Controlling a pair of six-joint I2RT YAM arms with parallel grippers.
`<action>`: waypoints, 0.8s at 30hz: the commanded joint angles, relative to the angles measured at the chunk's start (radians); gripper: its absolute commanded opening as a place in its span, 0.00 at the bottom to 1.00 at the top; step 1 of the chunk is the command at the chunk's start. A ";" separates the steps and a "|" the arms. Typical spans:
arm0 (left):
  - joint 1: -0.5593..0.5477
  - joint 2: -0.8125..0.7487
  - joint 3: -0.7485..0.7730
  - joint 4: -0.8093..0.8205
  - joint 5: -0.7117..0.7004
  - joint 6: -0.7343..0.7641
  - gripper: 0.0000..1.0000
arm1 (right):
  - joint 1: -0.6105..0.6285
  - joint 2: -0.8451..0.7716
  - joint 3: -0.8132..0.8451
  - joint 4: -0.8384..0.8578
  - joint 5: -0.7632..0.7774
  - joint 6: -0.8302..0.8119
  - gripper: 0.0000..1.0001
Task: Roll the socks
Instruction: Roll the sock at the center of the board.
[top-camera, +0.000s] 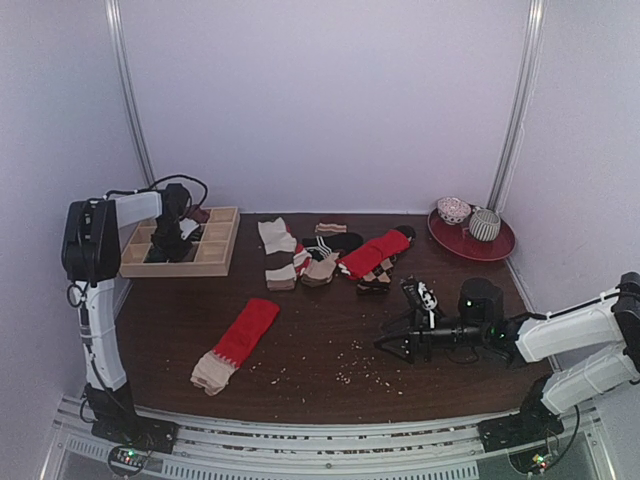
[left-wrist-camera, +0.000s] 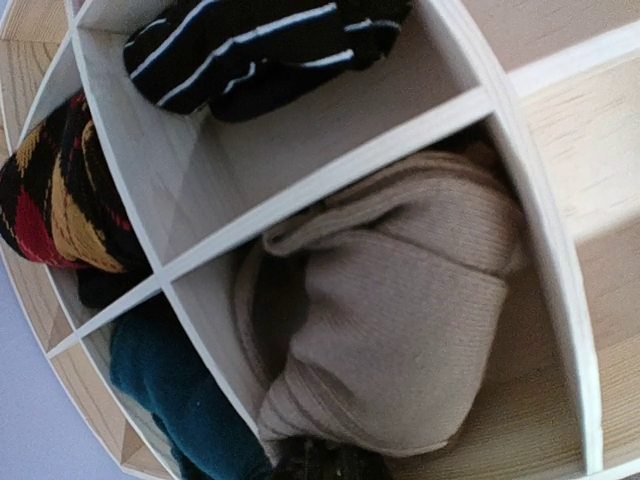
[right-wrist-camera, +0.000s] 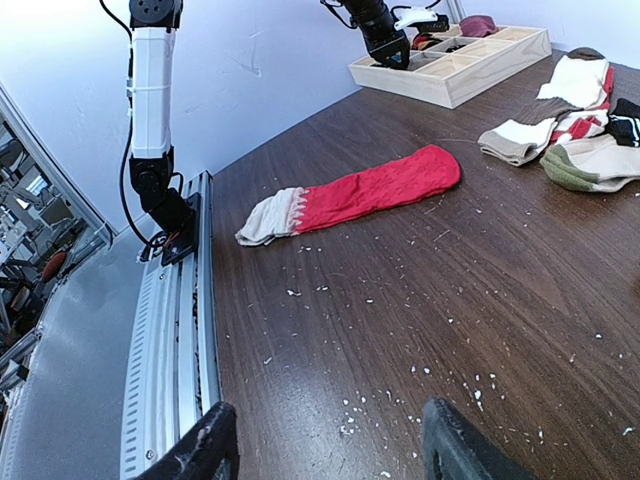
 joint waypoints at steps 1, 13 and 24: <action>0.021 -0.029 -0.032 0.057 0.144 -0.036 0.16 | -0.008 -0.030 -0.011 0.003 -0.001 -0.008 0.63; 0.024 -0.157 0.052 0.147 0.203 -0.014 0.36 | -0.008 -0.061 0.002 -0.045 0.018 -0.032 0.63; 0.024 -0.449 -0.105 0.309 0.352 -0.070 0.36 | -0.010 -0.105 0.046 -0.178 0.196 -0.046 0.87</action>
